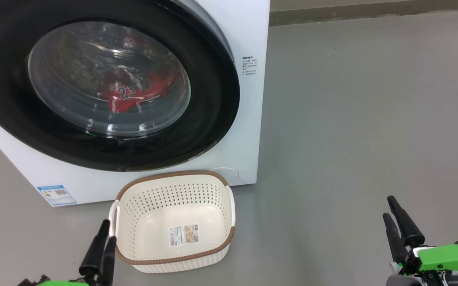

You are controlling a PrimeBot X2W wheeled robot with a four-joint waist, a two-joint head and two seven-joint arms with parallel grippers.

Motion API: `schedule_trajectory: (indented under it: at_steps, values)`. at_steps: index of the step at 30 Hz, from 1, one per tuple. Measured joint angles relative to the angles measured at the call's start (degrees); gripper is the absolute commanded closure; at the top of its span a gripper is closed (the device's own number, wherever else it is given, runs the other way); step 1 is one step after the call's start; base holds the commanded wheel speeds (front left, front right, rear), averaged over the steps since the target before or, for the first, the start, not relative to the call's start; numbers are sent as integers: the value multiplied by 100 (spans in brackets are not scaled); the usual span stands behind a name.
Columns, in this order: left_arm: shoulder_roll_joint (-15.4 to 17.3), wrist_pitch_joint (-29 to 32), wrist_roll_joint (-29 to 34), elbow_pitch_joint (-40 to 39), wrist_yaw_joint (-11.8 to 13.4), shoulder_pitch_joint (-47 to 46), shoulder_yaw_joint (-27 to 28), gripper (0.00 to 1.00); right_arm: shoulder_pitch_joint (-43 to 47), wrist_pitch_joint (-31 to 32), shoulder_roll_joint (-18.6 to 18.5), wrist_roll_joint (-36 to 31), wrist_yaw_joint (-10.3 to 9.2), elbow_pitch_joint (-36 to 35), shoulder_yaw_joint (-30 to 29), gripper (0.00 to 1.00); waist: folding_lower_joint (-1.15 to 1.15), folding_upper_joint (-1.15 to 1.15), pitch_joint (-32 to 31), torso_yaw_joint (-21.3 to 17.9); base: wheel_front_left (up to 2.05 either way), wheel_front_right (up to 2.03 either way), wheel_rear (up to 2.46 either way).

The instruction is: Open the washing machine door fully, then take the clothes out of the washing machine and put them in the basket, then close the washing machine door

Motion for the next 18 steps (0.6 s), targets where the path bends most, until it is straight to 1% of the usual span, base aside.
schedule_trajectory:
  at_steps: [6,10,15,18]
  values:
    - [-12,-27,1,26,3,63,-49,0,53,-2,8,-1,-4,2,29,0,3,0,-4,-2,0,0,0]
    - [-7,-84,8,11,3,63,-105,0,52,-56,-10,-58,-4,-37,69,0,2,0,9,-5,0,0,0]
    - [25,-210,180,-22,3,62,-233,0,36,-197,-66,-124,-4,-62,197,0,2,0,27,-9,0,0,0]
    - [81,-279,281,-36,3,60,-304,0,31,-268,-113,-291,-4,-62,286,0,2,0,32,-12,0,0,0]
